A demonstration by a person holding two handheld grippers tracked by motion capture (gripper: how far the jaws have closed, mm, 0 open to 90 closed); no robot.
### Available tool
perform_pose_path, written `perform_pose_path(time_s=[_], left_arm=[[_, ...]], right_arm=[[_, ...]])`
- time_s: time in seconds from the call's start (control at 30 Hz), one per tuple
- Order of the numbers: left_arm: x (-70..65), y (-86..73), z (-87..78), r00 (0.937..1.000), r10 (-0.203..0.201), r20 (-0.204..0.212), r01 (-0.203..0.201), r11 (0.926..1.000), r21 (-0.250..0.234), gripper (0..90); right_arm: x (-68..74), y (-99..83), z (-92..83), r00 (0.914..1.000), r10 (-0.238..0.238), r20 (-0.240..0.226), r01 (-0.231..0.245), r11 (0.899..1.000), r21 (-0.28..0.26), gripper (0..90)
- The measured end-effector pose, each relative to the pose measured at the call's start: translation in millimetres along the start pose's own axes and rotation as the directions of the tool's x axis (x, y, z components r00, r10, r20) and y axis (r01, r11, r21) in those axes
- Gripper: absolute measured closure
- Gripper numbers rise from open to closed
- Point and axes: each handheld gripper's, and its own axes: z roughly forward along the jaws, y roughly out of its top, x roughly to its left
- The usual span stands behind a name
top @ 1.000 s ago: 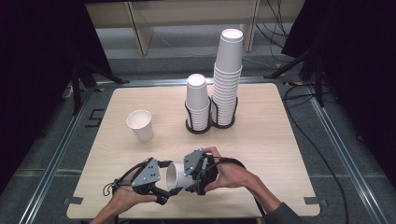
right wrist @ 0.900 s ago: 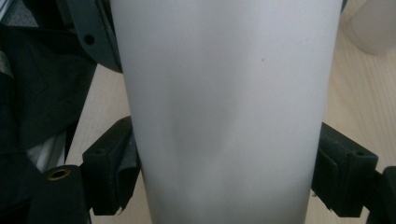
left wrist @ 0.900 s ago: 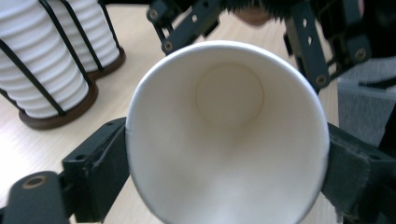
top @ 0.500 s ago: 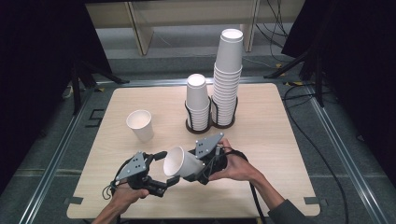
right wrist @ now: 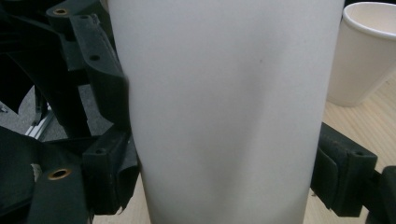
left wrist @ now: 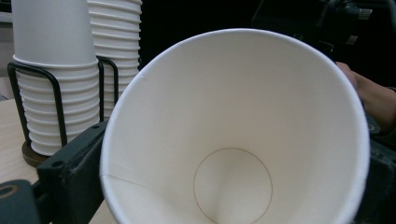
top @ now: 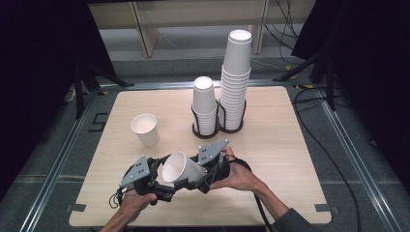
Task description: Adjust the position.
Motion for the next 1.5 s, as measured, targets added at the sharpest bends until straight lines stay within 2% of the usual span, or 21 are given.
perform_pose_path(time_s=[0.07,0.17,0.33,0.4,0.6,0.63,0.73,0.83,0.97,1.0,1.03,1.07,1.1,1.13,1.17,1.23,1.27,1.3,1.4,1.43,1.5], left_arm=[[0.1,0.1,0.1,1.0,0.001,0.0,-0.001,1.0,0.002,6.3],[0.8,0.4,-0.2,1.0,-0.004,0.004,0.004,1.0,0.002,7.7],[1.3,1.9,-1.6,1.0,0.006,0.007,-0.006,1.0,0.003,11.3],[1.3,2.7,-1.4,0.9999,0.013,0.011,-0.013,0.9999,0.004,12.5],[2.3,5.5,-4.0,0.9993,0.024,-0.029,-0.023,0.9994,0.026,13.3],[3.2,5.7,-4.5,0.9989,0.028,-0.036,-0.027,0.9993,0.026,13.2],[7.6,6.9,-7.7,0.9965,0.031,-0.078,-0.029,0.999,0.033,13.0],[11.2,8.6,-11.1,0.9918,0.051,-0.117,-0.045,0.9978,0.049,13.0],[15.2,9.9,-13.8,0.9811,0.079,-0.177,-0.066,0.9948,0.077,13.1],[16.6,9.4,-13.2,0.9794,0.09,-0.181,-0.077,0.9942,0.075,13.1],[16.8,9.8,-14.5,0.9746,0.099,-0.201,-0.081,0.9918,0.099,13.1],[17.2,9.8,-14.7,0.9718,0.106,-0.211,-0.084,0.9906,0.108,13.1],[19.6,10.5,-14.0,0.9678,0.135,-0.213,-0.114,0.9878,0.106,13.1],[21.0,9.9,-12.8,0.9678,0.138,-0.211,-0.12,0.9882,0.095,13.1],[20.8,10.7,-14.5,0.9627,0.144,-0.229,-0.118,0.9854,0.123,13.1],[22.6,10.2,-13.6,0.9603,0.15,-0.235,-0.123,0.9845,0.125,13.1],[23.1,9.3,-12.8,0.9608,0.14,-0.239,-0.115,0.9867,0.115,13.0],[23.7,10.2,-14.7,0.9559,0.152,-0.252,-0.118,0.9824,0.145,13.1],[26.4,9.9,-15.0,0.9519,0.154,-0.265,-0.117,0.9815,0.152,13.1],[27.6,9.0,-14.4,0.9541,0.145,-0.262,-0.11,0.9836,0.143,13.1],[28.2,10.0,-16.8,0.9461,0.153,-0.286,-0.105,0.9787,0.177,13.1]], right_arm=[[1.2,-0.4,0.4,0.9997,0.022,0.006,-0.022,1.0,0.004,20.5],[-1.0,-1.6,1.7,1.0,0.0,0.009,0.0,1.0,-0.008,20.2],[-0.5,-3.3,4.3,0.9996,0.03,-0.001,-0.03,0.999,-0.011,19.0],[-1.9,-3.6,4.7,0.9998,0.019,0.009,-0.019,1.0,-0.015,18.0],[-2.7,-5.4,2.8,0.9981,0.058,0.02,-0.058,0.998,-0.008,15.5],[-3.3,-6.4,-0.2,0.9963,0.08,0.03,-0.08,0.997,0.005,15.7],[-6.0,-9.6,-6.0,0.9959,0.077,0.048,-0.077,0.997,0.013,15.7],[-7.4,-14.3,-14.3,0.9922,0.088,0.088,-0.091,0.996,0.025,16.0],[-8.6,-19.5,-22.0,0.9881,0.097,0.12,-0.102,0.994,0.044,16.8],[-8.6,-20.9,-23.5,0.9848,0.11,0.135,-0.117,0.992,0.044,16.9],[-10.5,-22.1,-24.6,0.9866,0.089,0.137,-0.096,0.994,0.045,17.4],[-10.5,-23.3,-26.4,0.9845,0.096,0.147,-0.105,0.993,0.055,18.1],[-10.9,-24.0,-27.3,0.9837,0.096,0.152,-0.106,0.993,0.058,18.1],[-10.7,-24.9,-28.0,0.9828,0.102,0.154,-0.112,0.992,0.058,18.0],[-10.9,-25.5,-29.1,0.9829,0.101,0.154,-0.111,0.992,0.059,18.1],[-10.7,-26.3,-30.4,0.9812,0.102,0.164,-0.113,0.992,0.062,18.1],[-10.7,-26.9,-30.8,0.9805,0.098,0.171,-0.11,0.992,0.066,18.3],[-11.0,-27.5,-31.4,0.9797,0.094,0.177,-0.107,0.992,0.068,18.4],[-11.2,-29.1,-33.3,0.9779,0.097,0.185,-0.112,0.991,0.072,18.4],[-11.0,-29.7,-33.8,0.9765,0.102,0.19,-0.118,0.99,0.074,18.4],[-11.0,-31.0,-34.8,0.9748,0.101,0.199,-0.118,0.99,0.077,18.4]])
